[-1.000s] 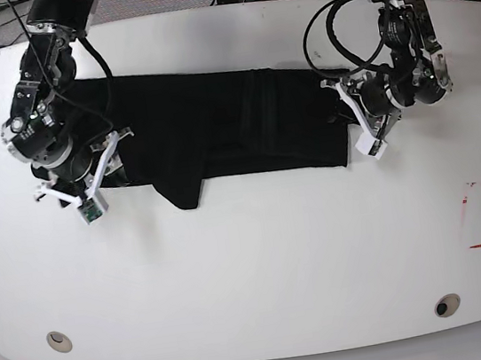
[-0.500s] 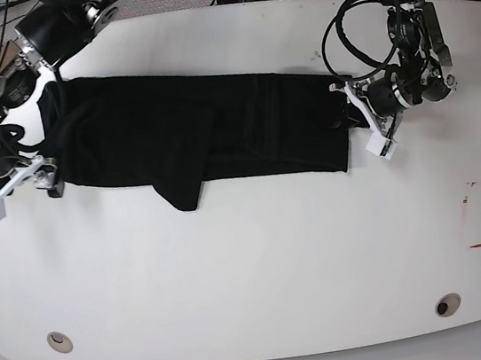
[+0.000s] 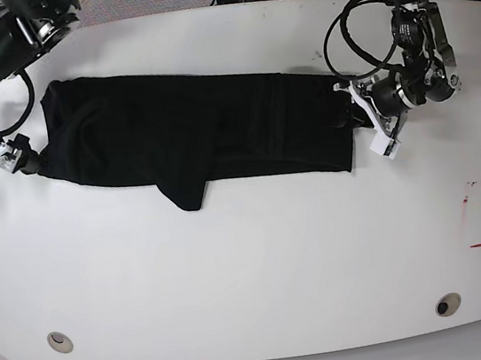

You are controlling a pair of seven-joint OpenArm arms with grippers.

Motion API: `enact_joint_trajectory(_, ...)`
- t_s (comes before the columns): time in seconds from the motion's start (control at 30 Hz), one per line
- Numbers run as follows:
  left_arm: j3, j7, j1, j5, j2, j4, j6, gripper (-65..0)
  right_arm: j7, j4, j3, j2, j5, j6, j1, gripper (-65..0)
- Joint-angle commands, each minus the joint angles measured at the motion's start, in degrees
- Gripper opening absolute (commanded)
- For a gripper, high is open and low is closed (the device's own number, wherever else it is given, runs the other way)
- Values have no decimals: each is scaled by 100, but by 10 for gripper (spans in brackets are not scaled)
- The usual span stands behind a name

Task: Fold the T-shirt properly
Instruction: 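Regrasp the band ends with both grippers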

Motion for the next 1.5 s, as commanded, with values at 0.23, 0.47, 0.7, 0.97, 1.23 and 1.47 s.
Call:
enact_joint_trajectory(0.23,-4,302,7,451,-70,-9,106,-524,98,-72,-24,-196,228,19,-173,0)
enact_joint_trajectory(0.47,-4,302,7,451,-70,-9,106,-525,98,131,-446,-618,228,19,-349,0)
enact_joint_trajectory(0.7,-4,302,25,451,-70,0,106,-525,98,843,-1053,-1180,210,19,-534,0)
enact_joint_trajectory(0.97,-4,302,42,451,-70,0,106,-525,107,1221,-1246,-1418,-1,19,-525,-203)
enact_joint_trajectory(1.23,-4,302,34,627,-44,9,106,-525,107,1537,-1370,-1207,-124,19,-516,-650)
enact_joint_trajectory(1.47,286,302,-37,1023,176,18,251,-525,72,2873,-1853,-1163,-80,19,-841,-650)
